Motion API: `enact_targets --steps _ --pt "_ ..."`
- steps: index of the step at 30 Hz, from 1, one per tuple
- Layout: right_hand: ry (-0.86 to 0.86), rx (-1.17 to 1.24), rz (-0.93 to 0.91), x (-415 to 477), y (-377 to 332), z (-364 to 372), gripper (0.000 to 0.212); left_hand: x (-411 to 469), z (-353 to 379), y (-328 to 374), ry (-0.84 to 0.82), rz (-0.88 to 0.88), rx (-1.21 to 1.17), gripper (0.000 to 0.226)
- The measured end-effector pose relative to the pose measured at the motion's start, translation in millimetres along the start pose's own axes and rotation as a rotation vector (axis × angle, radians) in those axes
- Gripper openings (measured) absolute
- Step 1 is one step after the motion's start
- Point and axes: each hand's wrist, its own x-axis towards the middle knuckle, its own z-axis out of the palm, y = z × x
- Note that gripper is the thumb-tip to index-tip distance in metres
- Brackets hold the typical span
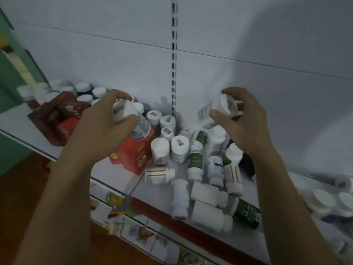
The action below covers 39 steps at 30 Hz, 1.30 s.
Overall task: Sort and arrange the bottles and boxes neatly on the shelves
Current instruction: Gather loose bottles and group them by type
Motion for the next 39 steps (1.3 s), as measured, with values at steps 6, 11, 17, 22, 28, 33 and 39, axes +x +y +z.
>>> enact_targets --steps 6,11,17,22,28,33,39 --pt "-0.243 0.066 -0.061 11 -37 65 0.045 4 -40 -47 0.001 -0.019 0.055 0.032" --pt "-0.293 0.111 -0.062 20 -59 108 0.045 1 -64 -86 -0.017 -0.074 0.097 0.034" --pt "-0.382 0.220 -0.071 25 -84 163 0.047 -1 -66 -142 -0.118 -0.194 0.163 0.037" --pt "-0.536 0.211 -0.095 21 -104 223 0.051 -5 -41 -180 -0.117 -0.301 0.129 0.042" --pt "-0.767 -0.265 -0.310 6 -108 270 0.056 -9 -39 -206 -0.008 -0.418 0.189 0.048" --pt "-0.734 -0.564 -0.434 -8 -106 291 0.047 -6 -29 -203 0.022 -0.359 0.106 0.043" --pt "-0.571 -0.435 -0.397 -3 -99 262 0.039 -6 -23 -199 -0.010 -0.212 0.111 0.051"
